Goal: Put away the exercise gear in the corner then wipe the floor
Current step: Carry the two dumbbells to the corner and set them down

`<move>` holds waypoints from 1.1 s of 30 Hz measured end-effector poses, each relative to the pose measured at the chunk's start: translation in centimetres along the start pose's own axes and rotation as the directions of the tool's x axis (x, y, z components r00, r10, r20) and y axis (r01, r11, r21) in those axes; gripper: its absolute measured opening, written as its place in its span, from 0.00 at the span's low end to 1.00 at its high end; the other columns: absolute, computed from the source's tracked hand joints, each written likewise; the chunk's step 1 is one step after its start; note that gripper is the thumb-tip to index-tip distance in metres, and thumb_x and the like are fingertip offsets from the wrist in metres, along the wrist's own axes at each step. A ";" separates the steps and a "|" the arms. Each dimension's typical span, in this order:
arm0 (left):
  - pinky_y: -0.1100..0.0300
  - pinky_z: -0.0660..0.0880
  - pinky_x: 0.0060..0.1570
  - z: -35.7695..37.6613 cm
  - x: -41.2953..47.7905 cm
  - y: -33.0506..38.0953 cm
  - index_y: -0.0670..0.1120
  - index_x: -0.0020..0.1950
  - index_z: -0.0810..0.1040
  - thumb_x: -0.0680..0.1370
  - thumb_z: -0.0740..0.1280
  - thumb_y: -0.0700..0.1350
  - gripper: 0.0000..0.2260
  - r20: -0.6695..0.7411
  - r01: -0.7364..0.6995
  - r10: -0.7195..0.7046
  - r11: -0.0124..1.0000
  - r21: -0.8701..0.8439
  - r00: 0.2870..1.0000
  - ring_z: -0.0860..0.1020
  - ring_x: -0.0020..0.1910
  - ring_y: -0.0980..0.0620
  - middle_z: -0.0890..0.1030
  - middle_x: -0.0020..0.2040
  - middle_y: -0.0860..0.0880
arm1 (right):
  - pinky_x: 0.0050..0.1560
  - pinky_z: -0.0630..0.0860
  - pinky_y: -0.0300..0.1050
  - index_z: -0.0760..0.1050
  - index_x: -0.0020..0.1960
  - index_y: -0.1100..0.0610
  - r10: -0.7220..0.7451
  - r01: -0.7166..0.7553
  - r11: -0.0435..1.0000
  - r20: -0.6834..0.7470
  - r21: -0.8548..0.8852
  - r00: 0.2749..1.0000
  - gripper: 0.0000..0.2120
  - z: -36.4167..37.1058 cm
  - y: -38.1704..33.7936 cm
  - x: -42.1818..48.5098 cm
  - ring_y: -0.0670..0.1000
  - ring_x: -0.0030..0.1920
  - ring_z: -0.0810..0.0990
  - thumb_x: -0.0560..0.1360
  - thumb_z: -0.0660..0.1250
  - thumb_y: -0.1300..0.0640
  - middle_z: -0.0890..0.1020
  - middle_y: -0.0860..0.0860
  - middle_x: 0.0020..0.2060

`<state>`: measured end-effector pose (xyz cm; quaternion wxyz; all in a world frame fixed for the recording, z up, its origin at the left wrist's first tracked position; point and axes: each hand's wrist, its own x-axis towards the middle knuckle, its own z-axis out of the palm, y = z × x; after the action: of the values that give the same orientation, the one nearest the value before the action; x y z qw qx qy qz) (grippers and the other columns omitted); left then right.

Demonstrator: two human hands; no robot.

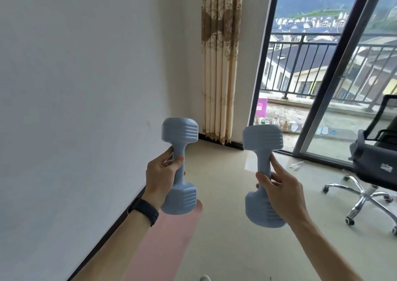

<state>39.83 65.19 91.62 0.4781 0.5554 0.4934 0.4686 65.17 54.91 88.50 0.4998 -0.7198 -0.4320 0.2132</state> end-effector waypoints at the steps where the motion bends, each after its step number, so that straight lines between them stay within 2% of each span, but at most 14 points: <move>1: 0.47 0.80 0.48 1.0 2.5 -0.4 0.67 0.36 0.82 0.79 0.69 0.44 0.18 0.010 0.006 -0.006 1.000 0.001 1.000 0.80 0.38 0.45 0.84 0.42 0.38 | 0.43 0.72 0.33 0.66 0.75 0.41 0.011 -0.011 1.000 -0.009 -0.001 1.000 0.28 0.5 0.4 2.3 0.42 0.38 0.82 0.78 0.69 0.55 0.85 0.45 0.34; 4: 0.45 0.79 0.49 3.8 10.1 -1.4 0.66 0.41 0.83 0.78 0.70 0.45 0.15 0.037 0.029 -0.030 0.999 0.021 0.999 0.80 0.38 0.45 0.84 0.42 0.39 | 0.45 0.73 0.38 0.66 0.75 0.40 0.042 -0.042 0.999 -0.026 -0.016 0.999 0.28 1.9 1.1 9.2 0.46 0.41 0.83 0.78 0.69 0.54 0.85 0.44 0.34; 7: 0.42 0.79 0.50 7.0 18.0 -2.3 0.56 0.46 0.85 0.78 0.70 0.45 0.06 0.067 0.063 -0.063 0.998 0.005 0.996 0.81 0.37 0.45 0.83 0.42 0.38 | 0.45 0.73 0.40 0.67 0.75 0.41 0.081 -0.082 0.996 -0.049 -0.020 0.996 0.27 2.6 1.6 16.4 0.48 0.41 0.83 0.78 0.68 0.54 0.85 0.44 0.33; 10: 0.46 0.80 0.46 10.3 25.0 -2.8 0.51 0.51 0.84 0.79 0.69 0.45 0.05 0.107 0.088 -0.087 0.996 -0.002 0.990 0.81 0.36 0.46 0.83 0.39 0.43 | 0.47 0.73 0.43 0.68 0.74 0.41 0.122 -0.122 0.993 -0.068 0.008 0.990 0.27 3.1 2.5 22.3 0.49 0.41 0.84 0.78 0.68 0.55 0.85 0.44 0.34; 12: 0.51 0.79 0.41 12.9 29.5 -3.2 0.48 0.53 0.83 0.79 0.69 0.43 0.05 0.142 0.091 -0.091 0.996 0.006 0.986 0.81 0.35 0.48 0.83 0.39 0.42 | 0.47 0.73 0.43 0.68 0.74 0.40 0.148 -0.147 0.989 -0.084 0.016 0.985 0.27 3.2 3.6 26.4 0.48 0.41 0.84 0.78 0.68 0.55 0.85 0.44 0.34; 14: 0.53 0.78 0.41 15.3 33.2 -3.7 0.46 0.51 0.83 0.79 0.68 0.42 0.04 0.170 0.098 -0.099 0.995 0.019 0.980 0.80 0.35 0.47 0.82 0.41 0.40 | 0.46 0.73 0.41 0.68 0.74 0.40 0.169 -0.168 0.986 -0.092 0.013 0.981 0.27 3.3 4.7 29.9 0.46 0.39 0.83 0.78 0.68 0.55 0.85 0.44 0.34; 18: 0.47 0.78 0.43 20.8 40.9 -5.7 0.41 0.45 0.81 0.78 0.70 0.43 0.05 0.201 0.141 -0.147 0.989 0.044 0.968 0.80 0.35 0.46 0.82 0.42 0.38 | 0.43 0.72 0.35 0.66 0.74 0.40 0.189 -0.190 0.982 -0.085 -0.005 0.978 0.27 3.5 7.5 37.9 0.42 0.39 0.82 0.79 0.68 0.54 0.85 0.44 0.34; 22: 0.48 0.78 0.43 27.8 49.3 -7.6 0.43 0.42 0.81 0.77 0.71 0.43 0.05 0.209 0.174 -0.181 0.983 0.053 0.961 0.80 0.35 0.46 0.81 0.42 0.36 | 0.45 0.74 0.42 0.66 0.74 0.40 0.209 -0.209 0.978 -0.062 0.010 0.976 0.27 3.9 11.2 48.6 0.49 0.42 0.84 0.79 0.68 0.55 0.86 0.44 0.34; 27: 0.49 0.78 0.41 35.7 57.8 -8.9 0.41 0.42 0.79 0.77 0.71 0.44 0.07 0.192 0.281 -0.294 0.955 0.093 0.936 0.79 0.35 0.45 0.81 0.39 0.37 | 0.46 0.74 0.42 0.66 0.74 0.40 0.262 -0.262 0.965 -0.012 0.014 0.965 0.27 3.5 14.8 60.3 0.48 0.43 0.84 0.79 0.68 0.54 0.86 0.44 0.35; 30: 0.55 0.77 0.36 39.3 62.4 -9.7 0.39 0.41 0.77 0.78 0.70 0.43 0.09 0.190 0.332 -0.353 0.934 0.133 0.916 0.78 0.34 0.47 0.80 0.36 0.43 | 0.46 0.74 0.44 0.65 0.75 0.41 0.307 -0.307 0.952 0.033 0.001 0.951 0.27 4.0 16.6 66.3 0.48 0.42 0.84 0.79 0.68 0.54 0.86 0.45 0.35; 33: 0.52 0.77 0.38 42.5 67.2 -11.5 0.38 0.40 0.76 0.77 0.70 0.45 0.11 0.187 0.366 -0.400 0.911 0.192 0.897 0.78 0.33 0.46 0.78 0.35 0.43 | 0.48 0.76 0.46 0.64 0.76 0.41 0.345 -0.343 0.939 0.077 -0.032 0.936 0.27 5.2 19.0 71.9 0.48 0.42 0.84 0.79 0.67 0.53 0.86 0.45 0.35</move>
<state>85.83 129.84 79.05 0.5694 0.5308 0.5709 0.2611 107.61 115.31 78.15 0.4303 -0.7793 -0.3216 0.3226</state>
